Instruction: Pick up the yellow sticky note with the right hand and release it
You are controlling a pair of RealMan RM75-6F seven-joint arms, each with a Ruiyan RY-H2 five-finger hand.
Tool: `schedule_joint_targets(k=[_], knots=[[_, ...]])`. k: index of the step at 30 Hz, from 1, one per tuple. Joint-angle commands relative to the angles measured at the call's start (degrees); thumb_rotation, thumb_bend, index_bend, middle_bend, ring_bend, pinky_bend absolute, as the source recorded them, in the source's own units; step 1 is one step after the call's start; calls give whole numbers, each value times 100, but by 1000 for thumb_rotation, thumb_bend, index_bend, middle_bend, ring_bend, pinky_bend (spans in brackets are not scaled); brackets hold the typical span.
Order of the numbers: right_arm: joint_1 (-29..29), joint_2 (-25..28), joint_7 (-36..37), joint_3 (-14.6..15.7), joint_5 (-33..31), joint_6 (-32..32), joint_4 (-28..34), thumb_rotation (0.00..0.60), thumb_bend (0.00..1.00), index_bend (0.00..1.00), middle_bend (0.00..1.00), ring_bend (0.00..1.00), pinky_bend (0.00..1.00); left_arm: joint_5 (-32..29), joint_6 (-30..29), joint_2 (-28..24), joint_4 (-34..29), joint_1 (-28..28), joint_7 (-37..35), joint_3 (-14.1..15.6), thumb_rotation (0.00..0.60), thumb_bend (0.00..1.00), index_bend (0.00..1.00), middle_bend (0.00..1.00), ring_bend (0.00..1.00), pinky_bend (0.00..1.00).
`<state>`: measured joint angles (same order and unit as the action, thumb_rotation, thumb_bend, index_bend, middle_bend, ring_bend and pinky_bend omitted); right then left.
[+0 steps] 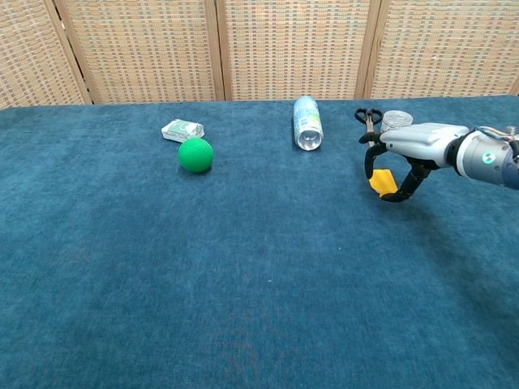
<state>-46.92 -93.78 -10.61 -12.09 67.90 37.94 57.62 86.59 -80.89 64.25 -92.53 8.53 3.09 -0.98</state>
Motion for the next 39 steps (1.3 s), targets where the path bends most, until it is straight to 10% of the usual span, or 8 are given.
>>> schedule_joint_targets(k=[1, 39], knots=[[-35, -48, -22, -3, -64, -47, -85, 600, 363, 399, 19, 0, 44, -5, -1, -1, -2, -2, -10, -1, 600, 3, 22, 0, 0, 0], [-216, -542, 251, 242, 38, -351, -1210, 600, 456, 535, 78, 0, 52, -52, 20, -2, -33, 4, 11, -14, 600, 3, 21, 0, 0, 0]])
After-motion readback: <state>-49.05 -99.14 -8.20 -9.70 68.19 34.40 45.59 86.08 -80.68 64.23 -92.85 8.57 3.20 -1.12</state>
